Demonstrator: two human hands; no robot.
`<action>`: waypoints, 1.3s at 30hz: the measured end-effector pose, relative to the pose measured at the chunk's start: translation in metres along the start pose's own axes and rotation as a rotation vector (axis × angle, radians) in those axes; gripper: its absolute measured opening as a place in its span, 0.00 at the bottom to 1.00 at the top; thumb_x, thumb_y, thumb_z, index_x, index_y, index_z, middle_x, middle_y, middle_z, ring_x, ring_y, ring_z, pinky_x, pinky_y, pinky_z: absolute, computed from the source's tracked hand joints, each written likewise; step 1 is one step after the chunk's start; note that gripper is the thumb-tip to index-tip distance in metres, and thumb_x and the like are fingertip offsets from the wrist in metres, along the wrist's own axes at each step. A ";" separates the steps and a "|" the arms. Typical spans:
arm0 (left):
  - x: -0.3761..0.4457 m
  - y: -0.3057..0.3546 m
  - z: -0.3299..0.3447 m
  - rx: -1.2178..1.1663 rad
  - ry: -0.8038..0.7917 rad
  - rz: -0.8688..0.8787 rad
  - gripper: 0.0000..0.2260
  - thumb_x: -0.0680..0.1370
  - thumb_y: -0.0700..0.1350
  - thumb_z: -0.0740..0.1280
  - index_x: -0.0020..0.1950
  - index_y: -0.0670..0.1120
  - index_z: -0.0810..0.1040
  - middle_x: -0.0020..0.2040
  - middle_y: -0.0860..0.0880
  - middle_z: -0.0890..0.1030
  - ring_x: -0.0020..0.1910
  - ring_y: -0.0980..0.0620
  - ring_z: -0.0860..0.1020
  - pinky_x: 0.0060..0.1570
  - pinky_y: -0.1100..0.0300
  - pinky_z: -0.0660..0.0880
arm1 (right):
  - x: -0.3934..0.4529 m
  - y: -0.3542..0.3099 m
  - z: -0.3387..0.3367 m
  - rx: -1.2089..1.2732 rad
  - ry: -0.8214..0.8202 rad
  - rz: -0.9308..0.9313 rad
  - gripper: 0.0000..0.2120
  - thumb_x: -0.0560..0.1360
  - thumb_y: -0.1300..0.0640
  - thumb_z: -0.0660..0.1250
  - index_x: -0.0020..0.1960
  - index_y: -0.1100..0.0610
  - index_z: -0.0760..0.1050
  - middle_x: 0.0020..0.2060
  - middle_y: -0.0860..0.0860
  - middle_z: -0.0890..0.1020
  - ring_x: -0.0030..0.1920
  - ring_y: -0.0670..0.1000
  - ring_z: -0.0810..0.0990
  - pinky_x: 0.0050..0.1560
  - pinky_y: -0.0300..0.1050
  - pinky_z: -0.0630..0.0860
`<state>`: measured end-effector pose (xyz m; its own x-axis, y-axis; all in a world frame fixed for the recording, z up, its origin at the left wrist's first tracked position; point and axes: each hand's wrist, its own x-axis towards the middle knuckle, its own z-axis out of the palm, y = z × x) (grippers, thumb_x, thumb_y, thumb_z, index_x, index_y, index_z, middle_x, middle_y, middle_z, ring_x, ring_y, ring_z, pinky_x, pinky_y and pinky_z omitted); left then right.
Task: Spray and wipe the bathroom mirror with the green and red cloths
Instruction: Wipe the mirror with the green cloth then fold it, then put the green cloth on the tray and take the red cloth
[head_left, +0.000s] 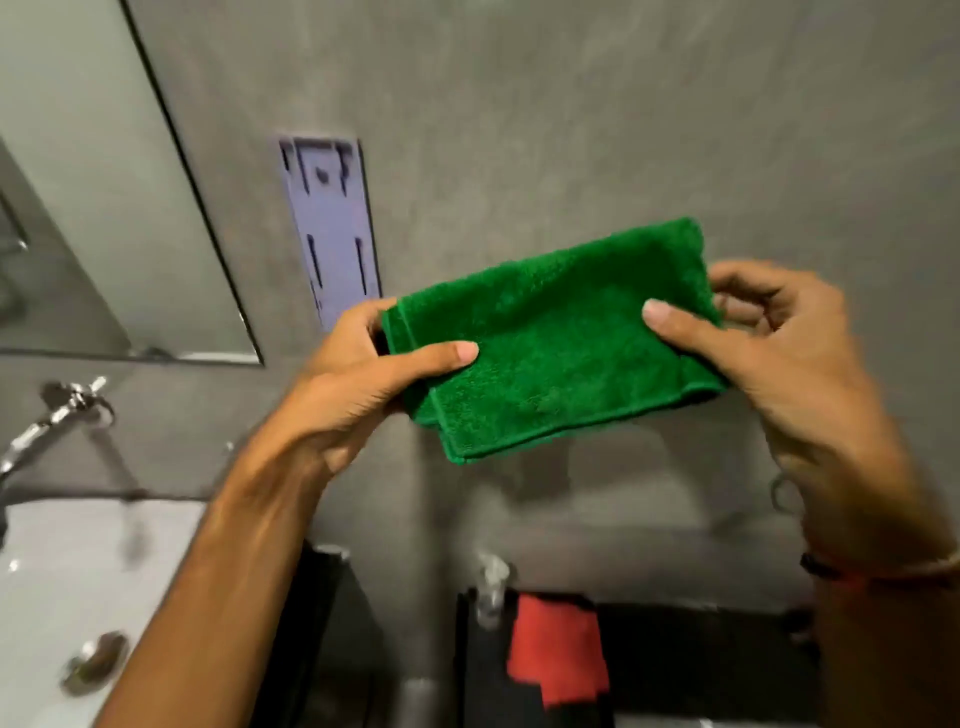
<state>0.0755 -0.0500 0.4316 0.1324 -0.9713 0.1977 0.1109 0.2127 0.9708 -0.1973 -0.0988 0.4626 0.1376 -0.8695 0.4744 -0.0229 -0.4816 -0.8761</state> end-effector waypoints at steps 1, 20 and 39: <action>-0.009 -0.028 0.001 0.032 0.032 -0.071 0.19 0.63 0.41 0.78 0.53 0.43 0.85 0.46 0.47 0.89 0.44 0.52 0.87 0.38 0.59 0.84 | -0.017 0.025 -0.004 -0.025 -0.023 0.116 0.07 0.69 0.61 0.78 0.43 0.53 0.83 0.35 0.43 0.90 0.38 0.40 0.88 0.40 0.33 0.84; -0.148 -0.428 0.022 0.810 -0.030 -0.865 0.16 0.76 0.43 0.73 0.62 0.40 0.80 0.58 0.38 0.84 0.58 0.39 0.82 0.57 0.53 0.80 | -0.246 0.375 -0.001 -0.634 -0.271 1.297 0.12 0.74 0.50 0.78 0.40 0.58 0.81 0.41 0.58 0.85 0.44 0.56 0.83 0.58 0.57 0.81; -0.130 -0.453 -0.040 1.668 -0.134 -0.305 0.37 0.79 0.69 0.49 0.83 0.51 0.51 0.83 0.39 0.51 0.82 0.40 0.56 0.76 0.29 0.51 | -0.222 0.448 0.065 -0.845 -0.163 1.200 0.37 0.64 0.50 0.84 0.66 0.61 0.74 0.67 0.64 0.77 0.69 0.68 0.75 0.70 0.62 0.75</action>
<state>0.0473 -0.0161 -0.0396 0.2159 -0.9728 -0.0843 -0.9751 -0.2193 0.0335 -0.1741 -0.1145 -0.0403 -0.2742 -0.7912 -0.5467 -0.7508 0.5314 -0.3924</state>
